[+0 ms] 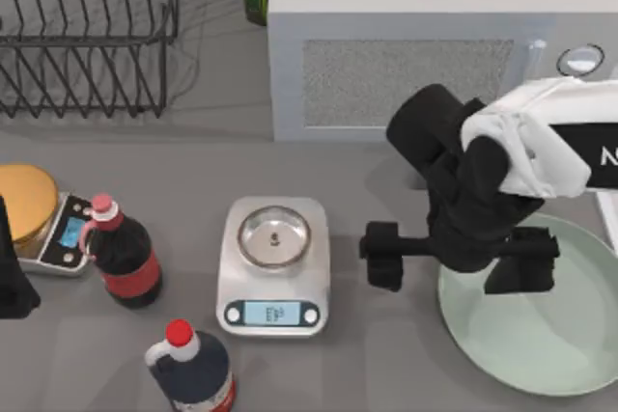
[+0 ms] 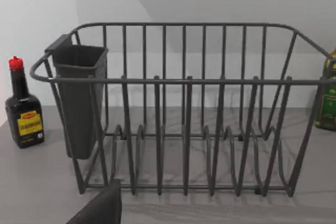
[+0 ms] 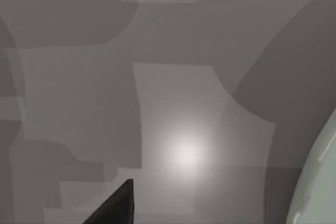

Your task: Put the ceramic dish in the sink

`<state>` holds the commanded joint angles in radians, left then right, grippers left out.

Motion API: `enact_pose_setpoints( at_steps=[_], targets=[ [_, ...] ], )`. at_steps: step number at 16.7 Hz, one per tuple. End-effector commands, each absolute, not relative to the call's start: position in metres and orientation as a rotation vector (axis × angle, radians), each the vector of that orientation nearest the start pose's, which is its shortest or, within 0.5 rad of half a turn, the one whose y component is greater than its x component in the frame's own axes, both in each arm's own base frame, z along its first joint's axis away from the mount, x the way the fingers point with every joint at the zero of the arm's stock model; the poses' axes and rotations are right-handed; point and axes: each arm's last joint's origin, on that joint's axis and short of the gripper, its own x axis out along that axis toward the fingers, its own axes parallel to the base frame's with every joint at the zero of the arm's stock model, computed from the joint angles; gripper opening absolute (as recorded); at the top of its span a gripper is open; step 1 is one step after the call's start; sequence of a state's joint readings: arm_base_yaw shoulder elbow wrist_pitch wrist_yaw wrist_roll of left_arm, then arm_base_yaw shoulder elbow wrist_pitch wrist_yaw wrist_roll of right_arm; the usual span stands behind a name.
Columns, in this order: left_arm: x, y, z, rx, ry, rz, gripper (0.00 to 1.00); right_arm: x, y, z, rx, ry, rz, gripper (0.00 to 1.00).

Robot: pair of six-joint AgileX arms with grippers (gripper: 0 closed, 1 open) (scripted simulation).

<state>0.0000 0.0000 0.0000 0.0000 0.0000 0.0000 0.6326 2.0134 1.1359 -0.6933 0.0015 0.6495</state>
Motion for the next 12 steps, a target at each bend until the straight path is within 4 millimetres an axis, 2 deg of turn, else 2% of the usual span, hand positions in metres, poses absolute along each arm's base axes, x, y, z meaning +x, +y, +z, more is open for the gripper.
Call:
enact_pose_setpoints(
  at_steps=[10, 12],
  targets=[
    [0.1057, -0.0012, 0.16, 0.0, 0.0, 0.0, 1.0, 0.2742, 0.2035, 0.089, 0.008, 1.571, -0.008, 0.02],
    [0.1057, -0.0012, 0.16, 0.0, 0.0, 0.0, 1.0, 0.2742, 0.2035, 0.089, 0.008, 1.571, -0.008, 0.0]
  ],
)
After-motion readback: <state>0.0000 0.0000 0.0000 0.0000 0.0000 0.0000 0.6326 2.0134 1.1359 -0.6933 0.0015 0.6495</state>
